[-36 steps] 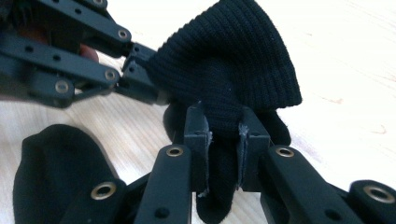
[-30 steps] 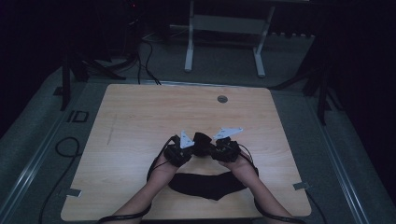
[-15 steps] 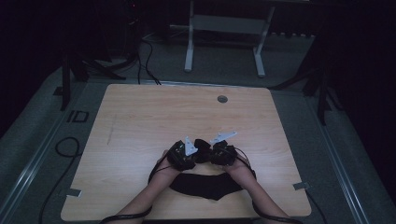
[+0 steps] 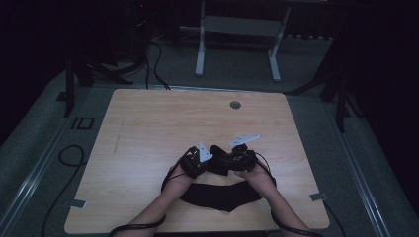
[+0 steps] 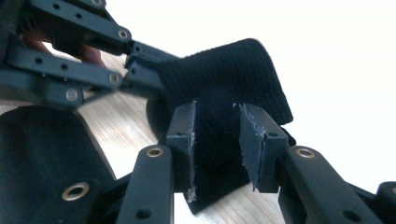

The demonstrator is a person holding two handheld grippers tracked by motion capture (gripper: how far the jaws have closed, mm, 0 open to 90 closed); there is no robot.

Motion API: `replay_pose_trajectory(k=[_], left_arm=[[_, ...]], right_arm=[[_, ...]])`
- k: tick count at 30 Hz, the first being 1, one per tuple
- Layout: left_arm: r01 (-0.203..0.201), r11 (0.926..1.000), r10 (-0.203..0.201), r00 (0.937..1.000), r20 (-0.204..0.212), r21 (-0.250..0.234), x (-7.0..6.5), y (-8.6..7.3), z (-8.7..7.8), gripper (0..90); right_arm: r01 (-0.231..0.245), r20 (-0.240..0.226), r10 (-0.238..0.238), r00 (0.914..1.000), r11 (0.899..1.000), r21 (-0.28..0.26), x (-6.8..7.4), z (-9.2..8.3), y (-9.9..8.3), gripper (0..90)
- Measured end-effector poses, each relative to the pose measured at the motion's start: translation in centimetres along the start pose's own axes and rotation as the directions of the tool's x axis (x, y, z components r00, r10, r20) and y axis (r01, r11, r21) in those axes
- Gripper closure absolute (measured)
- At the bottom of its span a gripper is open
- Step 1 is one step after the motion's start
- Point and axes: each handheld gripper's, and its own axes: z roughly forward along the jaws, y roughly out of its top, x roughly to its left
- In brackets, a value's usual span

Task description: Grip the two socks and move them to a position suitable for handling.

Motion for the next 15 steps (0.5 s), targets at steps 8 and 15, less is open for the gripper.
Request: replay_pose_trajectory(k=[8, 15], left_arm=[[0.133, 0.9908, -0.133, 0.9909, -0.024, 0.023, 2.4, -0.9, -0.5, 85.6], [0.162, 0.9848, -0.160, 0.9865, -0.033, 0.062, 2.9, -1.7, 0.1, 85.5]], right_arm=[[-0.073, 0.018, 0.073, 0.9972, 0.997, 0.009, -1.2, 0.3, -0.7, 52.9], [-0.051, -0.016, 0.052, 0.9985, 0.997, 0.049, -0.1, 2.0, -0.5, 51.0]])
